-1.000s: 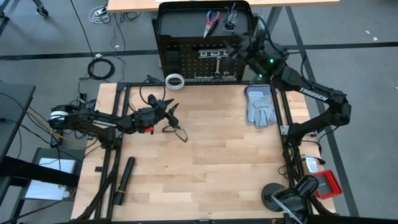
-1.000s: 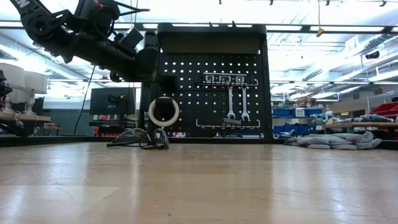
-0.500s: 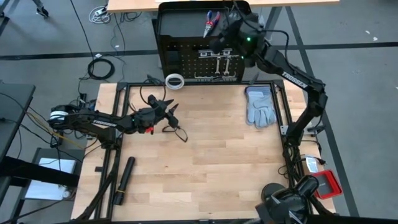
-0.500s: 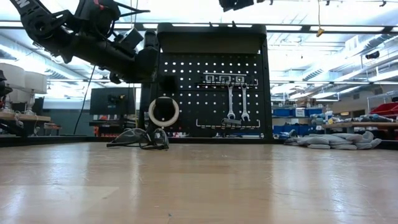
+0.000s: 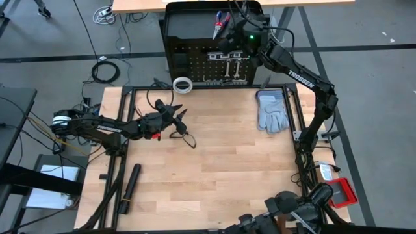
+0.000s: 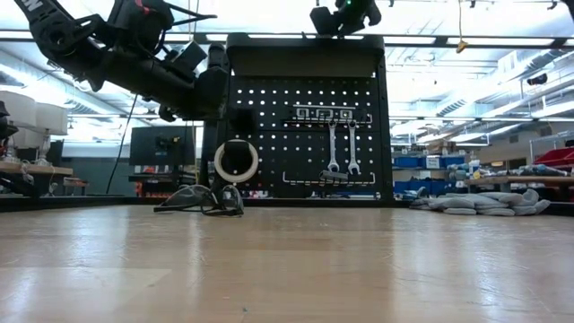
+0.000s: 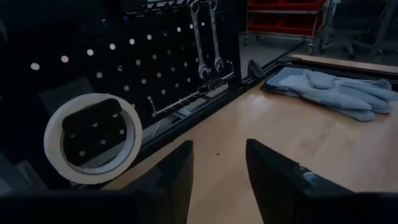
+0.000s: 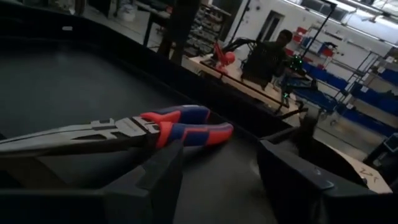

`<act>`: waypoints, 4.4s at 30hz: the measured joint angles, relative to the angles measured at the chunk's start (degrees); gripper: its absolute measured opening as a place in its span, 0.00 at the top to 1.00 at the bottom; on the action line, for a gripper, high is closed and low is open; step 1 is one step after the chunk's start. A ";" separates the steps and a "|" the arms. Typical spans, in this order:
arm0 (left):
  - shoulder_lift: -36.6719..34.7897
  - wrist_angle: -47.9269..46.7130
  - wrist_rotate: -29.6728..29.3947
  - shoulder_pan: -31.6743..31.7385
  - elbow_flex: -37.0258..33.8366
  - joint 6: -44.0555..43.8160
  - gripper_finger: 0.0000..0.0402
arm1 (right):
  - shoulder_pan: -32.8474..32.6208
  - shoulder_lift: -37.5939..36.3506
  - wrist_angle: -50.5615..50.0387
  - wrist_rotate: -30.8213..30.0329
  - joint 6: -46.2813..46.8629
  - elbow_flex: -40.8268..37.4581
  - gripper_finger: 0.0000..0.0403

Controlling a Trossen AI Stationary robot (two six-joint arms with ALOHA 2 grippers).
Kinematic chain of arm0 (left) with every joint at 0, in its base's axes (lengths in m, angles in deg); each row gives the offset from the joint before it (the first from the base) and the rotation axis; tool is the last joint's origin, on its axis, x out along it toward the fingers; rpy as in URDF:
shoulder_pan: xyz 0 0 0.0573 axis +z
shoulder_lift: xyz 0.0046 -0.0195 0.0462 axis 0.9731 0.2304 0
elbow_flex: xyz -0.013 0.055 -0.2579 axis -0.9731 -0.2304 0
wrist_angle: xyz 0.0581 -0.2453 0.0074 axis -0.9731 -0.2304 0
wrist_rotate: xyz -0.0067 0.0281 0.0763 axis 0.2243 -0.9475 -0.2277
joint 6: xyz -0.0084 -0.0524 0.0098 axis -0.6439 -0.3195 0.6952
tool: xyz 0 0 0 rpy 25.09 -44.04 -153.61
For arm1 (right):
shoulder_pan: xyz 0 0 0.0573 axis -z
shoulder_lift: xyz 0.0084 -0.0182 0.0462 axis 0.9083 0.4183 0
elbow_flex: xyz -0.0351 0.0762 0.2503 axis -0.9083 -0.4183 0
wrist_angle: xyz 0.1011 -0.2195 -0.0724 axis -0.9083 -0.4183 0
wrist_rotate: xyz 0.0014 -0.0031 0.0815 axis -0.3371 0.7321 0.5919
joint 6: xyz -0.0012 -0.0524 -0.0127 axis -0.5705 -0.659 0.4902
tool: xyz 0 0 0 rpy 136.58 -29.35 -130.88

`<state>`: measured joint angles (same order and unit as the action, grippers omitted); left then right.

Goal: Hang tools onto peg board
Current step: Remove the black safety glasses from the black pegboard

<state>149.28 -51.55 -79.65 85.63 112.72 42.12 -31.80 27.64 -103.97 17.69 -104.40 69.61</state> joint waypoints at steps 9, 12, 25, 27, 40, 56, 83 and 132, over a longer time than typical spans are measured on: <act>0.02 0.02 0.00 0.00 0.00 -0.01 0.62 | 0.46 -0.26 -2.52 0.20 0.27 0.00 0.88; 0.02 0.02 0.00 0.00 0.00 -0.02 0.62 | 0.42 -0.26 -2.70 0.08 -1.11 0.00 0.97; 0.02 0.02 -0.08 0.00 0.00 -0.01 0.62 | -6.34 -10.41 -3.74 -1.46 -5.75 -0.04 0.98; 0.02 0.02 -0.09 0.00 0.00 0.00 0.62 | -8.60 -13.13 -5.06 -1.32 -5.54 -0.04 0.98; 0.00 0.57 2.10 0.00 0.00 -1.90 0.62 | -12.21 -15.25 -10.01 -1.22 -5.70 0.02 0.72; 0.02 0.42 5.51 0.00 0.00 -3.87 0.62 | 6.79 -10.28 -10.07 12.36 1.52 -0.04 0.31; 0.01 0.42 5.49 0.00 0.00 -3.55 0.62 | 11.95 -3.54 -5.01 19.87 2.47 -0.02 0.42; 0.00 0.98 3.99 0.00 0.00 -0.39 0.62 | -9.35 -18.98 -30.44 24.01 8.09 -0.02 0.92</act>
<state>149.28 -50.57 -75.66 85.63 112.72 41.73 -41.15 8.66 -134.41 41.70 -96.31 69.58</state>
